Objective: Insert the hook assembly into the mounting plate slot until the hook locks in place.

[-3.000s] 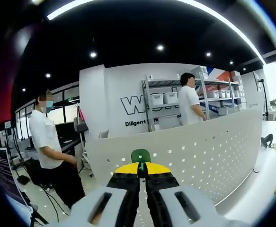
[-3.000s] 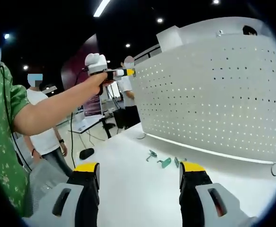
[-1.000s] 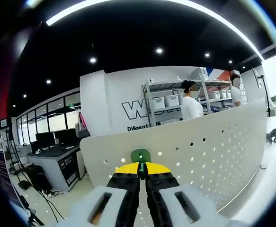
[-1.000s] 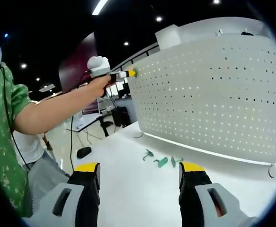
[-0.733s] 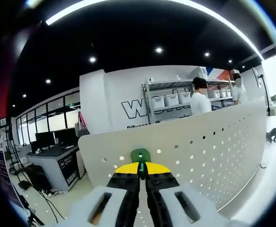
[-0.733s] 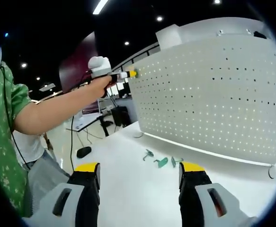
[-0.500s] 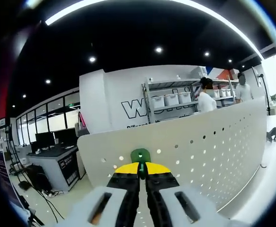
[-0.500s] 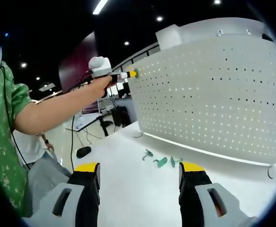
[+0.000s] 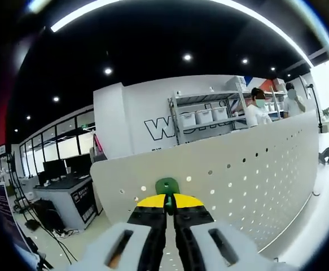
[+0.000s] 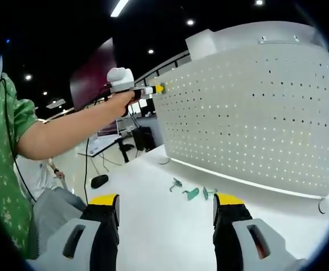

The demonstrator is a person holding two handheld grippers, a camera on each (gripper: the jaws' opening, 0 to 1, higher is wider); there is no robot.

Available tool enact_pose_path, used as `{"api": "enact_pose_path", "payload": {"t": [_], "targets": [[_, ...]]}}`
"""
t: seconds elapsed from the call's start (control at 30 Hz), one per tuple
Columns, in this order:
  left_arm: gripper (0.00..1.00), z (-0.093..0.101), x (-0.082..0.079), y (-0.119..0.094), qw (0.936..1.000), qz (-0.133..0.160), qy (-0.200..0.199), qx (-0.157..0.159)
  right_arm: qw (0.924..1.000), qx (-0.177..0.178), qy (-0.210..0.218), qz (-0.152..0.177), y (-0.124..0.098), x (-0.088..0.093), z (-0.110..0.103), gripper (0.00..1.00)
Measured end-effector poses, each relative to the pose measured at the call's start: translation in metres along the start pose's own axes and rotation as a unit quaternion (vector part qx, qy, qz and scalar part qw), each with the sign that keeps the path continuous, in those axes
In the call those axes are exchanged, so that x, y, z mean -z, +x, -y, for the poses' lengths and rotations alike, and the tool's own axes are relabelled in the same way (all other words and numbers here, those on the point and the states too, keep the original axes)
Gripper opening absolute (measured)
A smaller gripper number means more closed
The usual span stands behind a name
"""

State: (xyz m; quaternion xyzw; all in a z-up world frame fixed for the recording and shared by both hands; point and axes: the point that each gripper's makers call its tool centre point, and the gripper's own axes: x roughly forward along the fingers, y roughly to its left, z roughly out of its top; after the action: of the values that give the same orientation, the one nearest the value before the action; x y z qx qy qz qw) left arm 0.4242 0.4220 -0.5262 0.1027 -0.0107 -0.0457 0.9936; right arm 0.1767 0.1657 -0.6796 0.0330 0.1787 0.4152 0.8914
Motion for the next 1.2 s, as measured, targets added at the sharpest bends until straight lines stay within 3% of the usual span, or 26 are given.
{"api": "enact_pose_path", "payload": {"t": [0.27,0.4,0.5,1.2], "targets": [[0.03,-0.0003,0.0002,0.0009,0.9996,-0.003,0.030,0.004,1.0000,-0.001,0.001,-0.001,0.0010,0.0013,0.0004,0.69],[0.03,0.0012,0.0032,0.0008,0.9966,-0.012,0.082,-0.001,1.0000,-0.003,0.001,-0.001,0.0020,0.0009,0.0001,0.68],[0.03,0.0014,0.0030,0.0008,0.9983,-0.007,0.057,0.003,1.0000,-0.002,0.002,-0.001,0.0015,0.0009,0.0011,0.68],[0.09,-0.0002,0.0047,0.0015,0.9997,-0.008,0.023,0.003,1.0000,-0.003,0.000,-0.002,0.0014,0.0010,-0.0003,0.68]]}}
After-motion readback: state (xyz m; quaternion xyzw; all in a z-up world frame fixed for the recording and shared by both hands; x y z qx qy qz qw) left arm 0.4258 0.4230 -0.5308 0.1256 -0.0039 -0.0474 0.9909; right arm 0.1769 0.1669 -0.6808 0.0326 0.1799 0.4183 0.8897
